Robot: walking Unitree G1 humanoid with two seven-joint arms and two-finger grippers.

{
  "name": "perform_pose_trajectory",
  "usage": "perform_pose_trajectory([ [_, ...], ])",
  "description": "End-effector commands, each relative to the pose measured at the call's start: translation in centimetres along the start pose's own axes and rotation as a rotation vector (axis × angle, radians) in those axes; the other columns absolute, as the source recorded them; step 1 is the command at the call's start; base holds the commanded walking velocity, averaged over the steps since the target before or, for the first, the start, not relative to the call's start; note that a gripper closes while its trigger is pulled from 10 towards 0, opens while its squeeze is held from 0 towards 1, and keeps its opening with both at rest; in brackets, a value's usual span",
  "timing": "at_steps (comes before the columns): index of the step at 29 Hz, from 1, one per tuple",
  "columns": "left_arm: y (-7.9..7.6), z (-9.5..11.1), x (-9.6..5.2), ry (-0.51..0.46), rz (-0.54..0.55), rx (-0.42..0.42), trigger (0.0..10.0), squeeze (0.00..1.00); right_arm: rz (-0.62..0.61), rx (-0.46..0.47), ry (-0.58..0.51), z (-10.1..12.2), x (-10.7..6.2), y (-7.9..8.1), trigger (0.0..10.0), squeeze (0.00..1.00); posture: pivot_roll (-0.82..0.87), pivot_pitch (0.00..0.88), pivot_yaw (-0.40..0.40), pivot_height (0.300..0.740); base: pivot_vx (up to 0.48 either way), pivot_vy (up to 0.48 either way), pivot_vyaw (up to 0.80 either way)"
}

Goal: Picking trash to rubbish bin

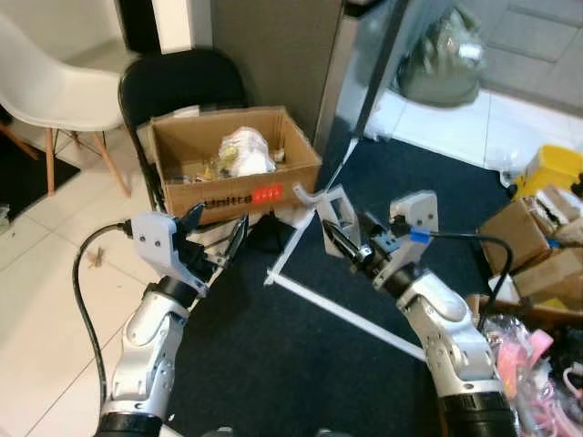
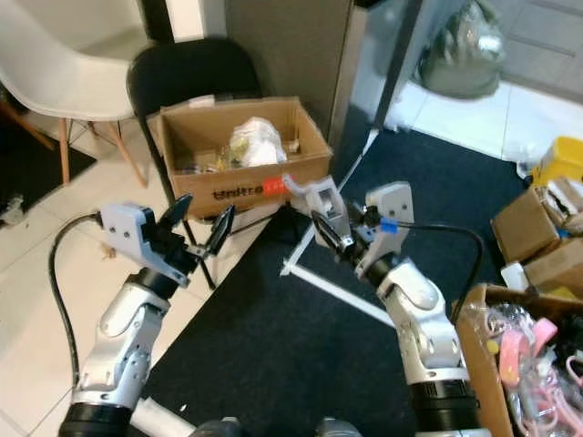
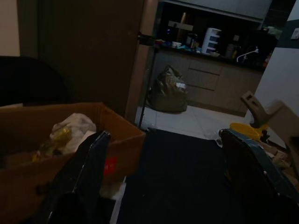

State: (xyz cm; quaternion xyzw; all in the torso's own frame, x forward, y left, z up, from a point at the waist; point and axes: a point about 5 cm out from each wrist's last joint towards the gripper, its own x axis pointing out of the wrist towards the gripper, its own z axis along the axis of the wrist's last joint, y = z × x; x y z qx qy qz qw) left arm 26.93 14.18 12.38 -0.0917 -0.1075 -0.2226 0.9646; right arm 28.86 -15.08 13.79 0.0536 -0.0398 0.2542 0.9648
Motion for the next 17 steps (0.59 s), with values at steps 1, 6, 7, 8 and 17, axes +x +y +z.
perform_pose_trajectory([
  [1, -0.23, -0.33, -0.05, 0.013, -0.010, -0.009, 10.0, 0.00, -0.016, -0.010, 0.010, -0.11, -0.24, -0.46, 10.0, 0.00, 0.00, 0.000, -0.038, 0.740, 0.401, 0.000, 0.00],
  [6, -0.23, -0.32, -0.03, 0.012, -0.012, -0.009, 10.0, 0.00, -0.015, -0.010, 0.010, -0.10, -0.22, -0.48, 10.0, 0.00, 0.01, 0.000, -0.037, 0.740, 0.403, 0.000, 0.00],
  [7, -0.23, -0.32, -0.03, 0.012, -0.012, -0.009, 10.0, 0.00, -0.015, -0.010, 0.010, -0.10, -0.22, -0.48, 10.0, 0.00, 0.01, 0.000, -0.037, 0.740, 0.405, 0.000, 0.00],
  [8, -0.23, -0.31, -0.03, 0.012, -0.013, -0.008, 10.0, 0.00, -0.016, -0.011, 0.010, -0.10, -0.22, -0.48, 10.0, 0.00, 0.01, 0.000, -0.037, 0.740, 0.401, 0.000, 0.00],
  [17, -0.24, -0.32, -0.02, 0.012, -0.014, -0.008, 10.0, 0.00, -0.014, -0.019, 0.012, -0.02, -0.11, -0.54, 10.0, 0.00, 0.00, 0.000, -0.038, 0.740, 0.405, 0.000, 0.00],
])
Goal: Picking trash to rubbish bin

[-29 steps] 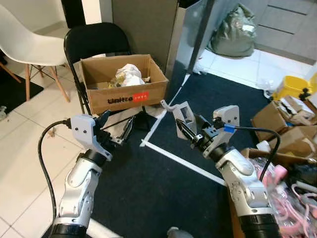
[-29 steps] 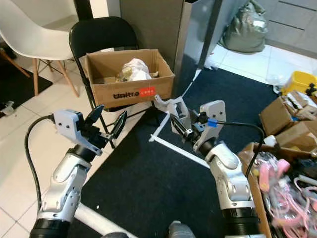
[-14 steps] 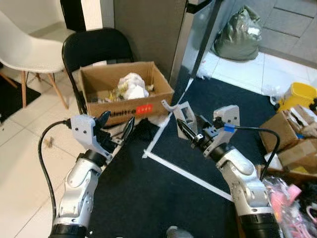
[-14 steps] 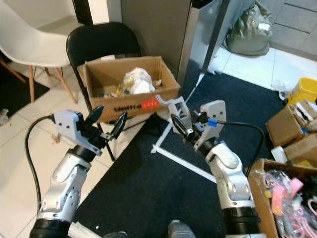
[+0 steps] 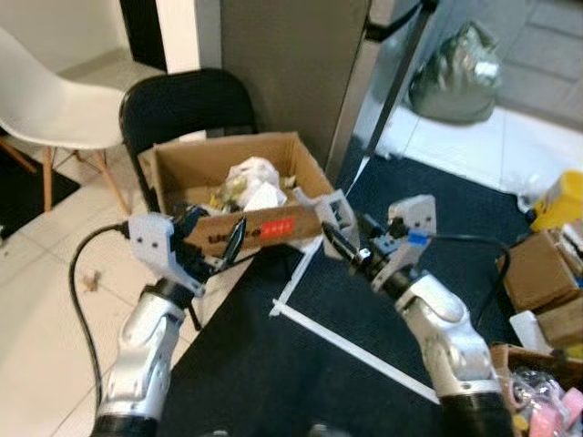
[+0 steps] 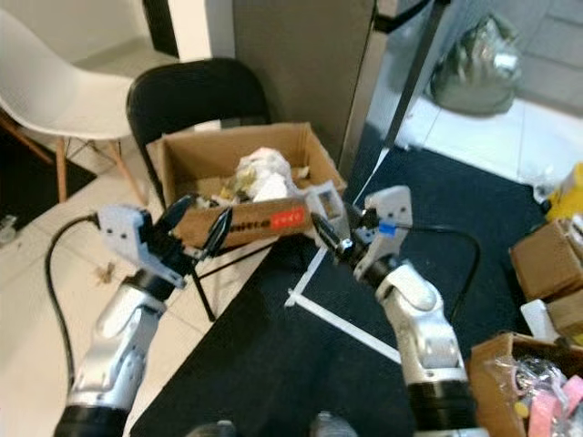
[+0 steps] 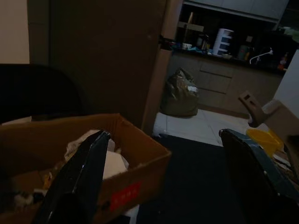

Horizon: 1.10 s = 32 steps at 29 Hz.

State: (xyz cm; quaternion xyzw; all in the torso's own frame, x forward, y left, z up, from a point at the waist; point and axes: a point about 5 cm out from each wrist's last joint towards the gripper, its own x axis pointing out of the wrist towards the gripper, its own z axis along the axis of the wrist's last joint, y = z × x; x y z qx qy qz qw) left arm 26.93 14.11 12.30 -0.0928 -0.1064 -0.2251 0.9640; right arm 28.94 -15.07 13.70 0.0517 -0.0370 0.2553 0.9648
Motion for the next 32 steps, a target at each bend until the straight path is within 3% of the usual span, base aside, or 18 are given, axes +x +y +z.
perform_pose_trajectory([
  [1, -0.2, -0.2, 0.0, 0.010, -0.010, -0.005, 10.0, 0.00, -0.015, -0.018, 0.006, 0.1, -0.1, -0.5, 10.0, 0.00, 0.00, 0.000, -0.038, 0.740, 0.405, 0.000, 0.00],
  [17, 0.0, -0.1, -0.2, 0.011, 0.017, 0.013, 10.0, 0.00, -0.033, -0.077, 0.001, 1.1, 1.6, -1.0, 10.0, 0.00, 0.01, 0.000, -0.030, 0.740, 0.407, 0.000, 0.00],
  [32, 0.0, -0.1, -0.3, 0.017, 0.024, 0.011, 10.0, 0.00, 0.000, -0.103, 0.013, 0.8, 1.8, -0.6, 10.0, 0.00, 0.02, 0.000, -0.033, 0.740, 0.405, 0.000, 0.00],
])
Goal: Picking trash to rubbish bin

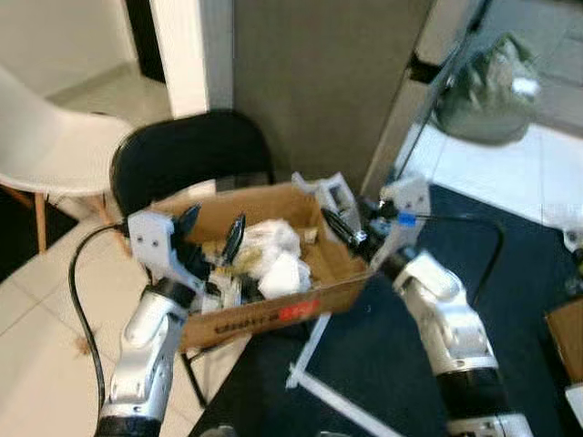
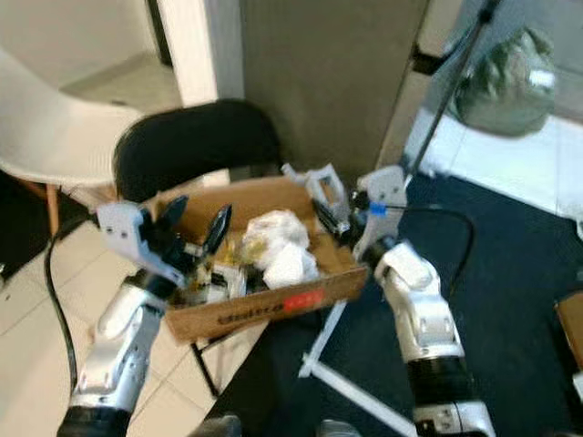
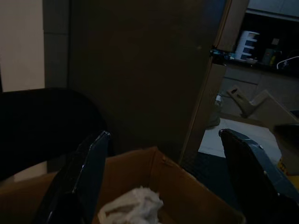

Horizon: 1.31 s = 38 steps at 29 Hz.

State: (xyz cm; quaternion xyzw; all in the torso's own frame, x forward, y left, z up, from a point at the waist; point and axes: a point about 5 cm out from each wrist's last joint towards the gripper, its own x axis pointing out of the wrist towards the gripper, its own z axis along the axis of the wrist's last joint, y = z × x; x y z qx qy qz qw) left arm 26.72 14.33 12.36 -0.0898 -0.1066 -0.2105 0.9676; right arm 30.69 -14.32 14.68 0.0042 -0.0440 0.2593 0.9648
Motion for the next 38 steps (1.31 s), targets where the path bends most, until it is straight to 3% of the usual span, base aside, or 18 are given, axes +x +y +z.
perform_pose_trajectory([
  [1, -0.1, -0.3, -0.1, 0.019, -0.005, -0.001, 10.0, 0.00, 0.000, -0.020, 0.005, 0.0, -0.2, -0.4, 10.0, 0.00, 0.03, 0.000, -0.033, 0.740, 0.405, 0.000, 0.00],
  [8, -0.1, -0.4, -0.4, 0.031, -0.003, -0.035, 10.0, 0.00, 0.071, -0.056, 0.003, 0.1, -0.1, 0.3, 10.0, 0.00, 0.03, 0.000, -0.031, 0.740, 0.390, 0.000, 0.00],
  [10, 0.0, -0.4, -0.8, 0.048, -0.031, -0.122, 10.0, 0.00, 0.095, -0.075, 0.003, 0.2, -0.1, 0.4, 10.0, 0.00, 0.03, 0.000, -0.031, 0.740, 0.000, 0.000, 0.00],
  [12, -0.1, -0.2, -1.2, 0.066, -0.087, -0.139, 10.0, 0.00, 0.110, -0.078, 0.004, 0.2, -0.1, 0.5, 10.0, 0.00, 0.03, 0.000, -0.031, 0.740, 0.000, 0.000, 0.00],
  [14, -0.3, 0.0, -2.4, 0.121, -0.212, -0.159, 10.0, 0.00, 0.151, -0.091, 0.005, 0.4, -0.1, 0.7, 10.0, 0.00, 0.03, 0.000, -0.031, 0.740, 0.000, 0.000, 0.00],
  [15, -0.3, 0.0, -2.4, 0.121, -0.212, -0.159, 10.0, 0.00, 0.151, -0.091, 0.005, 0.4, -0.1, 0.7, 10.0, 0.00, 0.03, 0.000, -0.031, 0.740, 0.000, 0.000, 0.00],
  [19, -0.6, 0.1, -5.8, 0.284, -0.448, -0.157, 10.0, 0.00, 0.238, -0.145, -0.001, 1.1, -0.1, 1.0, 10.0, 0.00, 0.04, 0.000, -0.030, 0.740, 0.000, 0.000, 0.00],
  [21, -0.5, 0.1, -7.1, 0.349, -0.508, -0.165, 10.0, 0.00, 0.275, -0.171, -0.008, 1.6, -0.1, 1.0, 10.0, 0.00, 0.04, 0.000, -0.032, 0.740, 0.000, 0.000, 0.00],
  [31, -0.2, 0.5, -8.6, 0.453, -0.563, -0.175, 10.0, 0.00, 0.399, -0.283, -0.017, 3.1, 0.4, 1.4, 10.0, 0.00, 0.05, 0.000, -0.049, 0.740, 0.000, 0.000, 0.00],
  [38, 1.0, 1.6, -9.5, 0.481, -0.558, -0.117, 10.0, 0.00, 0.407, -0.337, -0.052, 5.0, 2.7, 1.7, 10.0, 0.00, 0.07, 0.000, -0.050, 0.740, 0.000, 0.000, 0.00],
])
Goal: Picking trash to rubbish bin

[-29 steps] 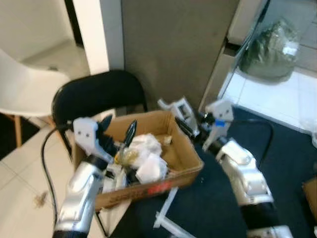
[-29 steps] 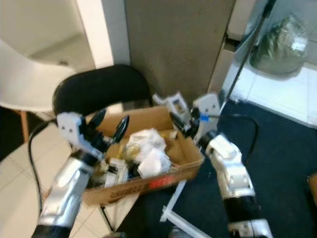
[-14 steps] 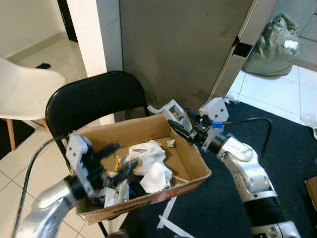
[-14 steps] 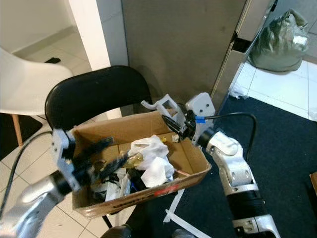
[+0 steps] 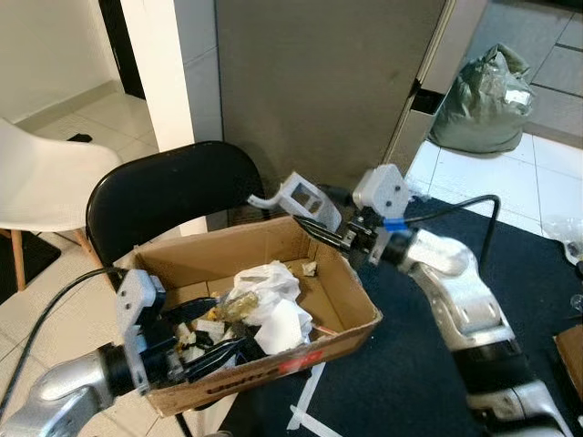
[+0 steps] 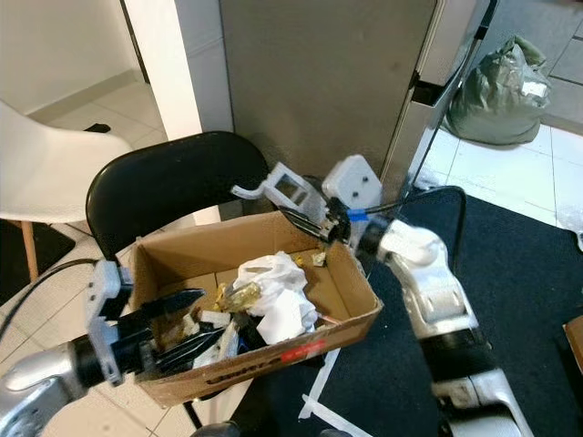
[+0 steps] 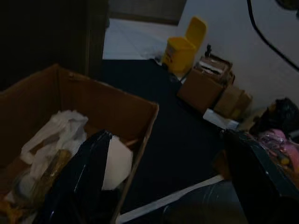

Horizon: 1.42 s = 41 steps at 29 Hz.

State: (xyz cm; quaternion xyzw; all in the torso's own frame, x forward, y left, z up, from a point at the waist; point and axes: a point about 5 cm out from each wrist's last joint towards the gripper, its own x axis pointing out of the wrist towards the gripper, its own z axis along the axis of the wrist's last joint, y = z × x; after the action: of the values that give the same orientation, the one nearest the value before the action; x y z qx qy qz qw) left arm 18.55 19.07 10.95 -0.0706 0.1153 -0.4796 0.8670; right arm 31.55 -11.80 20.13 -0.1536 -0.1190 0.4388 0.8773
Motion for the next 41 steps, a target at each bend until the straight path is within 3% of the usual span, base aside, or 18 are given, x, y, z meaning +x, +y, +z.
perform_pose_trajectory([
  [1, 0.0, 0.7, -0.5, 0.013, -0.007, 0.036, 10.0, 0.00, -0.020, -0.015, 0.029, -0.2, 0.9, -0.2, 10.0, 0.00, 0.07, 0.000, -0.051, 0.740, 0.000, 0.000, 0.00],
  [7, 0.1, 1.7, -1.3, 0.018, 0.016, 0.079, 10.0, 0.00, -0.066, -0.038, 0.098, -0.8, 2.2, -0.9, 10.0, 0.00, 0.08, 0.000, -0.057, 0.740, 0.000, 0.000, 0.00],
  [10, 0.5, 2.7, -3.0, 0.056, 0.098, 0.159, 10.0, 0.00, 0.030, -0.103, 0.257, -3.1, 2.0, -0.9, 10.0, 0.00, 0.10, 0.000, -0.058, 0.740, 0.000, 0.000, 0.00],
  [14, 0.9, 3.5, -4.1, 0.070, 0.148, 0.201, 10.0, 0.00, 0.084, -0.135, 0.331, -4.0, 1.6, -0.8, 10.0, 0.00, 0.10, 0.000, -0.057, 0.740, 0.000, 0.000, 0.00],
  [20, 0.9, 5.0, -5.4, 0.081, 0.186, 0.247, 10.0, 0.00, 0.116, -0.129, 0.372, -5.0, 1.6, -0.3, 10.0, 0.00, 0.11, 0.000, -0.056, 0.740, 0.000, 0.000, 0.00],
  [32, 0.5, 5.1, -6.1, 0.113, 0.206, 0.248, 10.0, 0.00, 0.097, -0.115, 0.383, -5.6, 1.7, -0.6, 10.0, 0.00, 0.11, 0.000, -0.056, 0.740, 0.000, 0.000, 0.00],
  [33, 0.4, 5.0, -6.3, 0.119, 0.206, 0.245, 10.0, 0.00, 0.111, -0.097, 0.376, -5.6, 1.6, -0.6, 10.0, 0.96, 0.11, 0.000, -0.056, 0.740, 0.000, 0.000, 0.00],
  [41, 0.3, 5.0, -5.9, 0.118, 0.191, 0.239, 10.0, 0.00, 0.116, -0.072, 0.364, -5.5, 1.5, -0.7, 10.0, 1.00, 0.11, 0.000, -0.055, 0.740, 0.000, 0.000, 0.00],
])
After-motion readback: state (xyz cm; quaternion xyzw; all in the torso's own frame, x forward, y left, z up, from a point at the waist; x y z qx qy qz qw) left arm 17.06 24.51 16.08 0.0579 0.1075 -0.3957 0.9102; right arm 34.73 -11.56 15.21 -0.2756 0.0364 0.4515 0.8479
